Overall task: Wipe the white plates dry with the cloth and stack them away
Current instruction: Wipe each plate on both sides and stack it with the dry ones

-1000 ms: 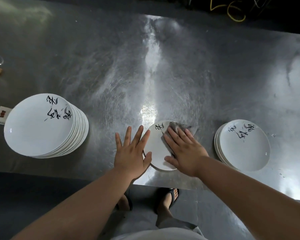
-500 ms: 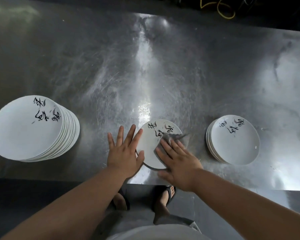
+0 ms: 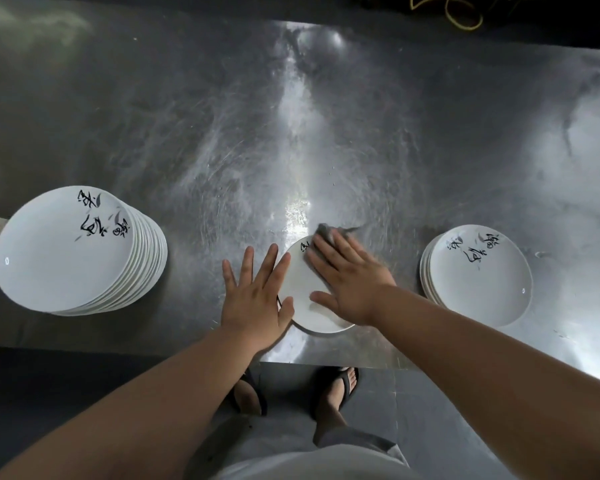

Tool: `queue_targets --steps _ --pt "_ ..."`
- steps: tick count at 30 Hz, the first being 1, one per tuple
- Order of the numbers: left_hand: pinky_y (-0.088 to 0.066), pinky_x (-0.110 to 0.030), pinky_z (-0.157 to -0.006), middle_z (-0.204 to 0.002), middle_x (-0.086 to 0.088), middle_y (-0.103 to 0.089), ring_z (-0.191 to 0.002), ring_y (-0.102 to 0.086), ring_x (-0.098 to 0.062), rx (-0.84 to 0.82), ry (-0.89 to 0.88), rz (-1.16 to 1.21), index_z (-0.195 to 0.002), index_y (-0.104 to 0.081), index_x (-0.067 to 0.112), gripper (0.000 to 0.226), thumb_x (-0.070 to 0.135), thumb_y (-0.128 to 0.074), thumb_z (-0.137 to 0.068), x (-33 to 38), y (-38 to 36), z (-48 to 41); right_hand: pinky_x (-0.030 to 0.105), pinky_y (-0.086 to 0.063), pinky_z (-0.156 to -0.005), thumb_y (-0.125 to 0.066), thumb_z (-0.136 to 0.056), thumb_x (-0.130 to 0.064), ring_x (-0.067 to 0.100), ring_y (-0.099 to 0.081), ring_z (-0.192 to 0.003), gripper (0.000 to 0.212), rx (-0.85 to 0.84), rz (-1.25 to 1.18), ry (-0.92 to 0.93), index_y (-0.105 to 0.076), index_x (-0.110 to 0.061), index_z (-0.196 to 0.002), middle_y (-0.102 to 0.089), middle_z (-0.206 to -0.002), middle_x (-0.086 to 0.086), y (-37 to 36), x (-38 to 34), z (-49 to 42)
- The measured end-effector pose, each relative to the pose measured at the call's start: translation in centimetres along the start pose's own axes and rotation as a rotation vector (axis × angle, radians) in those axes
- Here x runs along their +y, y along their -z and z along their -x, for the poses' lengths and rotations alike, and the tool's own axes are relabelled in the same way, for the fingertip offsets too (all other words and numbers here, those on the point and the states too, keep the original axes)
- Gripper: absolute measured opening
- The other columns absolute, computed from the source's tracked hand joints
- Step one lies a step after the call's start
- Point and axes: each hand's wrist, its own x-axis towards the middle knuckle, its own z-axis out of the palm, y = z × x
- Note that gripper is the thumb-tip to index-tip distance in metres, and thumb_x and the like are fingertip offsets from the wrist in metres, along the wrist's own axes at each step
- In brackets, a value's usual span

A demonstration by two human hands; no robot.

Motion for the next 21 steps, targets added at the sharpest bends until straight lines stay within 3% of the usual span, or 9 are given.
queue_targets --steps 4,10,17,21 --pt "0.008 -0.071 -0.120 -0.170 0.006 0.030 -0.156 0.027 -0.035 -0.003 0.006 -0.024 -0.162 0.023 0.031 0.079 0.062 -0.011 -0.098 -0.1 -0.1 0.0 0.047 0.013 -0.129 0.004 -0.096 -0.078 0.023 0.034 -0.153 0.087 -0.018 0.078 0.090 0.020 -0.026 -0.164 0.032 -0.168 -0.002 0.7 -0.5 -2.4" --pt "0.008 -0.071 -0.120 -0.172 0.006 0.024 -0.156 0.027 -0.035 0.017 0.012 -0.005 -0.159 0.029 0.035 0.080 0.061 -0.013 -0.096 0.0 -0.2 0.0 0.045 0.013 -0.129 0.005 -0.094 -0.076 0.025 0.034 -0.152 0.091 -0.036 -0.019 -0.163 0.021 -0.020 -0.163 0.034 -0.168 0.001 -0.2 2.4 3.2" --pt "0.007 -0.070 -0.121 -0.171 0.007 0.026 -0.156 0.027 -0.033 0.002 0.015 -0.008 -0.161 0.024 0.033 0.080 0.062 -0.013 -0.097 -0.1 -0.2 0.0 0.044 0.019 -0.126 0.003 -0.095 -0.077 0.022 0.038 -0.151 0.088 0.002 -0.028 -0.053 0.017 -0.026 -0.165 0.034 -0.167 -0.005 1.0 0.7 -1.8" --pt "0.008 -0.069 -0.121 -0.172 0.008 0.022 -0.157 0.026 -0.031 0.012 0.029 0.004 -0.160 0.025 0.035 0.081 0.063 -0.017 -0.097 0.1 0.0 0.1 0.044 0.015 -0.128 -0.001 -0.098 -0.074 0.026 0.035 -0.153 0.086 -0.029 -0.140 -0.205 0.020 -0.022 -0.164 0.036 -0.167 -0.001 -0.5 0.9 1.7"
